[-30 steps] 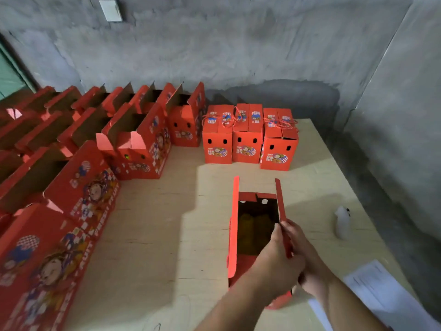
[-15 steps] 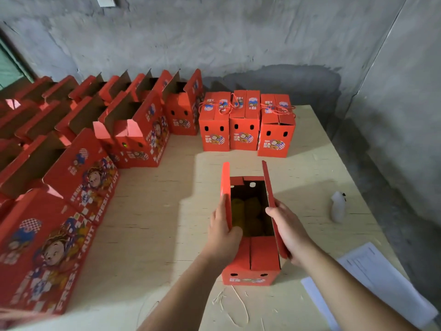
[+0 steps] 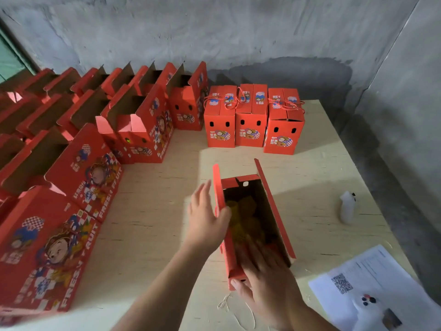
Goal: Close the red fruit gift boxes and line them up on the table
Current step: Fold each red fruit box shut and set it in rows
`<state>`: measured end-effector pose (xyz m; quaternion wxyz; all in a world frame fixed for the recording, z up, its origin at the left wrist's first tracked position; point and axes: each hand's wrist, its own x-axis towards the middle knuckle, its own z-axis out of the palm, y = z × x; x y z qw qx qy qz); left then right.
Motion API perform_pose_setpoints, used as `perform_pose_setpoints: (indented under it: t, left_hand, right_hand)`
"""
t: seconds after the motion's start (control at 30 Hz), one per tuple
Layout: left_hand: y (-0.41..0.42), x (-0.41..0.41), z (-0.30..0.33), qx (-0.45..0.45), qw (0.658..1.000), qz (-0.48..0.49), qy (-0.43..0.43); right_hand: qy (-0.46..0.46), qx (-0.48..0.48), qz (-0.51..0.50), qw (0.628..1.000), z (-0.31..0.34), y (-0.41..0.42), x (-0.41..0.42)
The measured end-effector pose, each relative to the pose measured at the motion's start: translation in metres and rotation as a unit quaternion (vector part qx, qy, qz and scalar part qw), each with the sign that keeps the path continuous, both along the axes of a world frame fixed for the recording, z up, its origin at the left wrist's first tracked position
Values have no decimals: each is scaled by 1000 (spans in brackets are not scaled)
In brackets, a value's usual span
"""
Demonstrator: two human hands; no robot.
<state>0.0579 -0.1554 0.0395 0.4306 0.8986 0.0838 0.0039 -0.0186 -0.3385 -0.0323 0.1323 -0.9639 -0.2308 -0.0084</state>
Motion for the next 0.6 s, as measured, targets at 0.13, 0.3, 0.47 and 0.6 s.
perform_pose_setpoints:
  t: [0.13, 0.3, 0.47, 0.6]
  left_hand:
    - [-25, 54, 6, 402, 892, -209, 4]
    - [-59, 86, -3, 546, 791, -260, 92]
    - [-65, 87, -21, 529, 802, -268, 66]
    - [-69, 87, -32, 297, 932, -201, -57]
  right_hand:
    - [25, -18, 9, 999, -5, 0, 3]
    - [74, -44, 1, 996, 16, -4, 5]
    - [160, 68, 25, 984, 68, -4, 14]
    - [50, 230, 3, 972, 127, -16, 22]
